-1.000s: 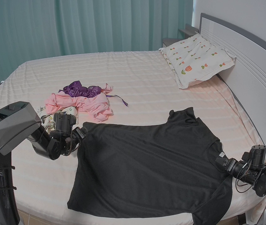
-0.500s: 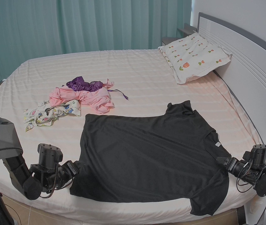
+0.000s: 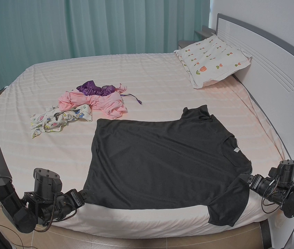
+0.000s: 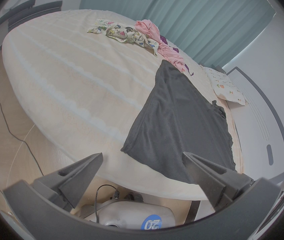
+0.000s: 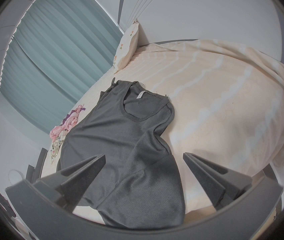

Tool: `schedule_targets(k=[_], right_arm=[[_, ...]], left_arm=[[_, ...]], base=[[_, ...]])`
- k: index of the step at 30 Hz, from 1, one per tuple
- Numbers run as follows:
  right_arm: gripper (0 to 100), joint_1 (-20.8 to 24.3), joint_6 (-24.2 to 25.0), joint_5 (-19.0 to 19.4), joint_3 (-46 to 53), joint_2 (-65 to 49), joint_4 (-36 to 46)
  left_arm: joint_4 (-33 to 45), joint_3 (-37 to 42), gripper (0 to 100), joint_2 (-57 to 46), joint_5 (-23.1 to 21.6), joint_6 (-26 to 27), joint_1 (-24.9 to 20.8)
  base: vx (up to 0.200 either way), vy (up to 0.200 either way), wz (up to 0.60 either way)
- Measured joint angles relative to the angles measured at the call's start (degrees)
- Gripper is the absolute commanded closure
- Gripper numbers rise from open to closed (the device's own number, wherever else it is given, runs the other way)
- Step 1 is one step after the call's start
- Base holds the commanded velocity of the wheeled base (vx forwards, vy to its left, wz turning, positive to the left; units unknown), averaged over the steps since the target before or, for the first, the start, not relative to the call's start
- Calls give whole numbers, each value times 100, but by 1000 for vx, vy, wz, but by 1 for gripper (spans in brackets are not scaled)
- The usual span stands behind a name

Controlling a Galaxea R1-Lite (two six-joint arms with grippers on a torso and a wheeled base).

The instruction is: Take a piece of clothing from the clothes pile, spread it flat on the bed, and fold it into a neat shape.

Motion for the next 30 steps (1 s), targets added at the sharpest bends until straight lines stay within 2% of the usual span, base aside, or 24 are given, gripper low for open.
schedule_targets(k=[10,17,21,22,30], right_arm=[[0,17,2,-2,0,63,0],[0,43,2,-22,0,129,0],[0,54,2,-27,0,149,0],[0,54,0,-24,0,154,0],[0,54,0,-33,0,182,0]], left_arm=[[-266,-152,0,734,-55,-304,-52],[-547,-361,0,967,-74,-944,-32],[-664,-393,0,990,-90,-1059,-27],[-667,-389,100,992,-93,-1064,-24],[-646,-361,100,1051,-96,-1046,-41]], base=[[0,0,0],[0,0,0],[0,0,0],[0,0,0],[0,0,0]])
